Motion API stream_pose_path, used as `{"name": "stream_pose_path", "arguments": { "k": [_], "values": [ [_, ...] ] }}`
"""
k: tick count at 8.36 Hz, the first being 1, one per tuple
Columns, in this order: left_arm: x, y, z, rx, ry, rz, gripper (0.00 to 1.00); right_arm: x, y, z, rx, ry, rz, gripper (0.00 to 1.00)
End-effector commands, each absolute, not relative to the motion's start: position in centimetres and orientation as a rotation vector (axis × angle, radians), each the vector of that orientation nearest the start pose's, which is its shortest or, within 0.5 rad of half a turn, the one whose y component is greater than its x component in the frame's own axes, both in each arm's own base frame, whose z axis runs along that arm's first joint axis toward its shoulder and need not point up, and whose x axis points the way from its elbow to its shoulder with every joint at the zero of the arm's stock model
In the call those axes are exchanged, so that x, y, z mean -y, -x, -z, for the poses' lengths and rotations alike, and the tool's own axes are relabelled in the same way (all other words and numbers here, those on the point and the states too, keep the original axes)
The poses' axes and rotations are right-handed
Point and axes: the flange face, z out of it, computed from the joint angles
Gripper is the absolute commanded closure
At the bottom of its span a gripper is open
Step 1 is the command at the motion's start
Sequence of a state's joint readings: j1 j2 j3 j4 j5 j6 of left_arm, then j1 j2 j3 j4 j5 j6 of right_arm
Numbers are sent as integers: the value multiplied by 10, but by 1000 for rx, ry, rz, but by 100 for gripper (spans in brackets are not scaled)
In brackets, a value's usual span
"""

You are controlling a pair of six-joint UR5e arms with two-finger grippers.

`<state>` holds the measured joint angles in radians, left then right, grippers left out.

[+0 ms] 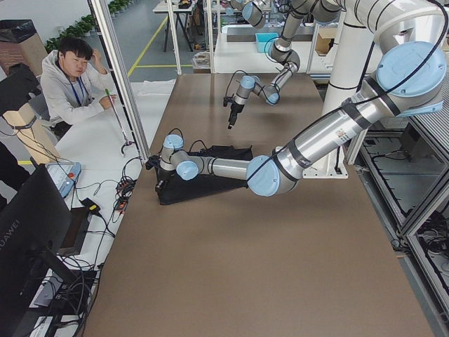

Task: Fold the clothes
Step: 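Move the right gripper to the shirt's side edge near the collar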

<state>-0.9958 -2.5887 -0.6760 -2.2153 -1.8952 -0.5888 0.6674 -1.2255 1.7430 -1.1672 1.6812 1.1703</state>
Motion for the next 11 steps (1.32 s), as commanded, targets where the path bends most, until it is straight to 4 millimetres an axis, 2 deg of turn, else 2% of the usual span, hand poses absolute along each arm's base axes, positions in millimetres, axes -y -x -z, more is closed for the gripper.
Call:
{"name": "stream_pose_path", "arguments": {
  "k": [1,3,5,7,8,9,11],
  "values": [
    [792,-370,-334,-734,-493,-145,0,486,429,-336,894,-307,-353,7],
    [782,-365,-339,-746,-503,-142,0,476,451,-319,964,-168,-588,8],
    [773,-366,-340,-756,-512,-147,0,465,495,-304,985,-149,-765,10],
    [771,-368,-342,-757,-509,-148,0,443,520,-295,1005,-110,-807,14],
    [772,-368,-341,-757,-509,-148,0,431,534,-291,1010,-122,-813,20],
    [771,-368,-342,-756,-508,-147,0,427,542,-289,1010,-128,-808,27],
    [771,-369,-344,-756,-505,-147,0,431,556,-289,995,-137,-810,38]
  ]
}}
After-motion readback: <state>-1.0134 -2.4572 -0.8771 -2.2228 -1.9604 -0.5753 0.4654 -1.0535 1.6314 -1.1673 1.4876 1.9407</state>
